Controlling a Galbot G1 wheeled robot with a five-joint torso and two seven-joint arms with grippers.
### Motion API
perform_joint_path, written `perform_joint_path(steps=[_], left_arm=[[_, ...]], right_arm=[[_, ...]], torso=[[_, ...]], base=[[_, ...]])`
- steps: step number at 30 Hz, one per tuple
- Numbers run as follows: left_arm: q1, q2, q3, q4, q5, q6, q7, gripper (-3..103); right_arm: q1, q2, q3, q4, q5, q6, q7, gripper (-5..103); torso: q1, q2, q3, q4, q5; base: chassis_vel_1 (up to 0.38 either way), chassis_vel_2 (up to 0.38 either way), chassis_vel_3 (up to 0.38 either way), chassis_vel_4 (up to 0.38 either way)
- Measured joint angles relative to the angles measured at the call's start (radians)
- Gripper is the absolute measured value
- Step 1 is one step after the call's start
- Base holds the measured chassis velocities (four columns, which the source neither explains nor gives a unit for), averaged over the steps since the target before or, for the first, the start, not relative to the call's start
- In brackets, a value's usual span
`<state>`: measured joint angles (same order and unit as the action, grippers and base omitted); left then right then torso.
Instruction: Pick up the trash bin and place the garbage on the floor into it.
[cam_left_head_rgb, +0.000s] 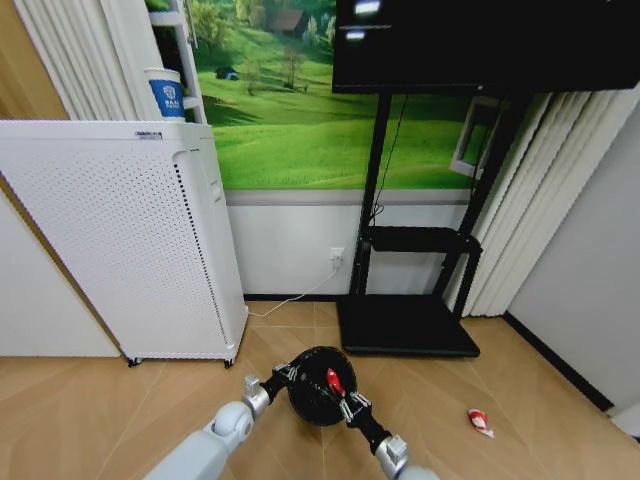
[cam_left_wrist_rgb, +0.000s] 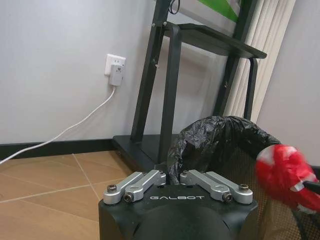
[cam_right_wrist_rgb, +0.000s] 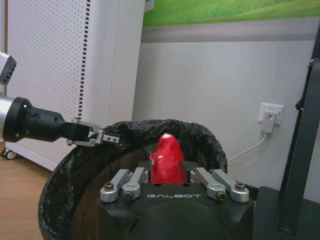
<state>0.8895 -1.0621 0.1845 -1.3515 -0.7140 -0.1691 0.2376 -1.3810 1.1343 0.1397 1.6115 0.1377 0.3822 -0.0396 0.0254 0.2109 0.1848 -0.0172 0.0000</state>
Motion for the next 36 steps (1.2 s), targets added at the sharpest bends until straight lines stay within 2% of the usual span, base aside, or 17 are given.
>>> perform_joint_path(steps=[2, 3, 5, 6, 9, 10, 12, 14, 18, 19, 21, 23, 24, 27, 30, 36], left_arm=[[0.002, 0.003, -0.007, -0.008, 0.000, 0.000, 0.000, 6], [0.002, 0.003, -0.007, -0.008, 0.000, 0.000, 0.000, 6], [0.011, -0.002, -0.022, -0.018, 0.000, 0.000, -0.006, 6], [0.011, -0.002, -0.022, -0.018, 0.000, 0.000, -0.006, 6], [0.024, -0.007, -0.047, -0.037, -0.002, 0.000, -0.019, 6], [0.024, -0.007, -0.047, -0.037, -0.002, 0.000, -0.019, 6], [0.037, -0.008, -0.074, -0.045, -0.003, 0.000, -0.025, 6], [0.044, -0.005, -0.088, -0.050, -0.004, 0.000, -0.027, 6], [0.084, 0.016, -0.160, -0.082, -0.021, 0.000, -0.031, 6], [0.084, 0.016, -0.160, -0.082, -0.021, 0.000, -0.031, 6], [0.145, 0.033, -0.234, -0.111, -0.038, 0.000, -0.031, 6], [0.170, 0.036, -0.264, -0.119, -0.037, 0.000, -0.030, 6], [0.210, 0.038, -0.316, -0.132, -0.034, -0.001, -0.025, 6], [0.243, 0.038, -0.359, -0.145, -0.032, -0.002, -0.020, 6], [0.304, 0.046, -0.445, -0.160, -0.026, -0.006, 0.000, 6], [0.311, 0.054, -0.492, -0.156, -0.032, -0.009, 0.008, 6]], right_arm=[[-0.001, 0.003, 0.000, 0.006, -0.008, 0.001, 0.012, 41], [-0.001, 0.003, 0.000, 0.006, -0.008, 0.001, 0.012, 41], [-0.001, 0.016, 0.003, 0.008, -0.024, 0.021, 0.025, 51], [-0.001, 0.016, 0.003, 0.008, -0.024, 0.021, 0.025, 51], [0.003, 0.041, 0.021, 0.004, -0.039, 0.082, 0.037, 68], [0.003, 0.041, 0.021, 0.004, -0.039, 0.082, 0.037, 68], [-0.001, 0.058, 0.036, 0.012, -0.037, 0.104, 0.061, 79], [-0.006, 0.063, 0.045, 0.021, -0.034, 0.107, 0.074, 79], [-0.028, 0.066, 0.081, 0.037, -0.029, 0.120, 0.092, 98], [-0.028, 0.066, 0.081, 0.037, -0.029, 0.120, 0.092, 98], [-0.038, 0.063, 0.100, 0.045, -0.028, 0.125, 0.097, 100], [-0.039, 0.063, 0.104, 0.046, -0.028, 0.126, 0.099, 100], [-0.040, 0.063, 0.108, 0.046, -0.029, 0.127, 0.102, 100], [-0.041, 0.063, 0.108, 0.048, -0.029, 0.128, 0.104, 100], [-0.041, 0.069, 0.108, 0.040, -0.030, 0.134, 0.105, 100], [-0.040, 0.076, 0.104, 0.021, -0.039, 0.142, 0.103, 100]], torso=[[0.000, 0.000, 0.000, 0.0000, 0.0001], [0.000, 0.000, 0.000, 0.0000, 0.0001], [0.000, 0.000, 0.000, -0.0004, -0.0001], [0.000, 0.000, 0.000, -0.0004, -0.0001], [0.000, 0.000, 0.000, -0.0004, -0.0003], [0.000, 0.000, 0.000, -0.0004, -0.0003], [0.000, 0.000, 0.000, -0.0002, 0.0000], [0.000, 0.000, 0.000, -0.0002, -0.0004], [0.000, 0.000, 0.000, -0.0004, -0.0002], [0.000, 0.000, 0.000, -0.0004, -0.0002], [0.000, 0.000, 0.000, -0.0003, -0.0002], [0.000, 0.000, 0.000, -0.0001, -0.0002], [0.000, 0.000, 0.000, 0.0002, -0.0003], [0.000, 0.000, 0.000, 0.0002, -0.0002], [0.000, 0.000, 0.000, 0.0001, -0.0001], [0.000, 0.000, 0.000, -0.0005, 0.0000]], base=[[0.000, 0.000, 0.000, 0.000], [0.000, 0.000, 0.000, 0.000], [0.000, 0.000, 0.000, 0.000], [0.000, 0.000, 0.000, 0.000], [0.000, 0.000, 0.000, 0.000], [0.000, 0.000, 0.000, 0.000], [0.000, 0.000, 0.000, 0.000], [0.000, 0.000, 0.000, 0.000], [0.000, 0.000, 0.000, 0.000], [0.000, 0.000, 0.000, 0.000], [0.000, 0.000, 0.000, 0.000], [0.000, 0.000, 0.000, 0.000], [-0.063, -0.032, 0.056, 0.077], [-0.063, -0.081, 0.083, 0.077], [-0.129, -0.139, 0.144, 0.144], [-0.201, -0.195, 0.200, 0.195]])
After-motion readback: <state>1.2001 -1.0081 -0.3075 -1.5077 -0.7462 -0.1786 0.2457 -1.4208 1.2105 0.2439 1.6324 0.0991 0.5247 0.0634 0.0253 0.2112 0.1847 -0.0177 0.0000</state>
